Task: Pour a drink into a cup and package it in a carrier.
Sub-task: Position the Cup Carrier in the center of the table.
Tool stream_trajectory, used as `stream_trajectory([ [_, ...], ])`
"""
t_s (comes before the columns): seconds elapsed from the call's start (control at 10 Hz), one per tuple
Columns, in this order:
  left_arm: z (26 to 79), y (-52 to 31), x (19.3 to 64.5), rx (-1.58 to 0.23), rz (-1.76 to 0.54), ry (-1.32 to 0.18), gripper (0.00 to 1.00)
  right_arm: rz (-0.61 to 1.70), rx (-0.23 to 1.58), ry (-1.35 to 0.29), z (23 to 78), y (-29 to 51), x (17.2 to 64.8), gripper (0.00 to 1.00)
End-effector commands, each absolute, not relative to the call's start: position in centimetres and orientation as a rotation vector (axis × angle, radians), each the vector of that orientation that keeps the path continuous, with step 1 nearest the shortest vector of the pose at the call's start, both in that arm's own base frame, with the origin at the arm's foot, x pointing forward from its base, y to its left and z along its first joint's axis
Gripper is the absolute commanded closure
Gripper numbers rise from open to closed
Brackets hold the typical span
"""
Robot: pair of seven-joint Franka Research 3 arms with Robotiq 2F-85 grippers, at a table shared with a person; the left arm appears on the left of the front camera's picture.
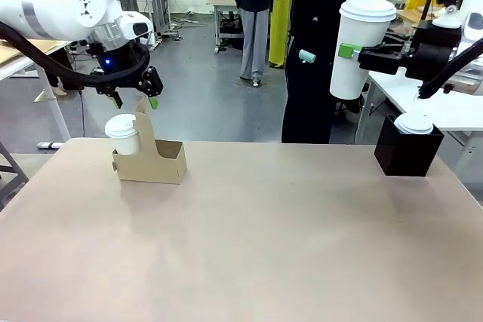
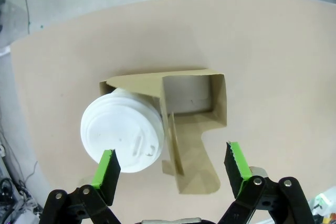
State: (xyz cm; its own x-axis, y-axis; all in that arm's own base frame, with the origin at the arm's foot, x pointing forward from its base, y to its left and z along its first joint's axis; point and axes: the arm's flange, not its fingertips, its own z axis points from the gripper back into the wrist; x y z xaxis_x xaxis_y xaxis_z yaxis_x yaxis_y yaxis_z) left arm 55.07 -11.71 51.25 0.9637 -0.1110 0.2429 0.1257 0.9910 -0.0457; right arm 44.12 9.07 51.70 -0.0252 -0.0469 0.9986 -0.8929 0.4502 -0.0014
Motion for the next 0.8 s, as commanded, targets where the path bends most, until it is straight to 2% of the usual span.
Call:
stream_trajectory([
  [0.0,51.59,-12.40,55.58,-0.006,-0.106,-0.241,0.60,0.855,0.883,-1.468,51.91,9.04,44.17,0.20],
  [0.1,51.51,-12.51,55.85,0.013,-0.107,-0.240,0.60,0.855,0.883,-1.468,51.91,9.04,44.17,0.20],
  [0.2,51.16,-12.49,55.93,0.020,-0.104,-0.228,1.00,0.855,0.883,-1.468,51.91,9.04,44.17,0.20],
  [0.3,50.92,-12.76,55.95,0.021,-0.100,-0.222,0.65,0.855,0.883,-1.468,51.91,9.04,44.17,0.20],
  [0.4,50.89,-12.78,56.17,0.022,-0.101,-0.217,1.00,0.855,0.883,-1.468,51.91,9.04,44.17,0.20],
  [0.7,50.71,-13.27,56.17,0.015,-0.109,-0.206,1.00,0.855,0.883,-1.468,51.91,9.04,44.17,0.20],
])
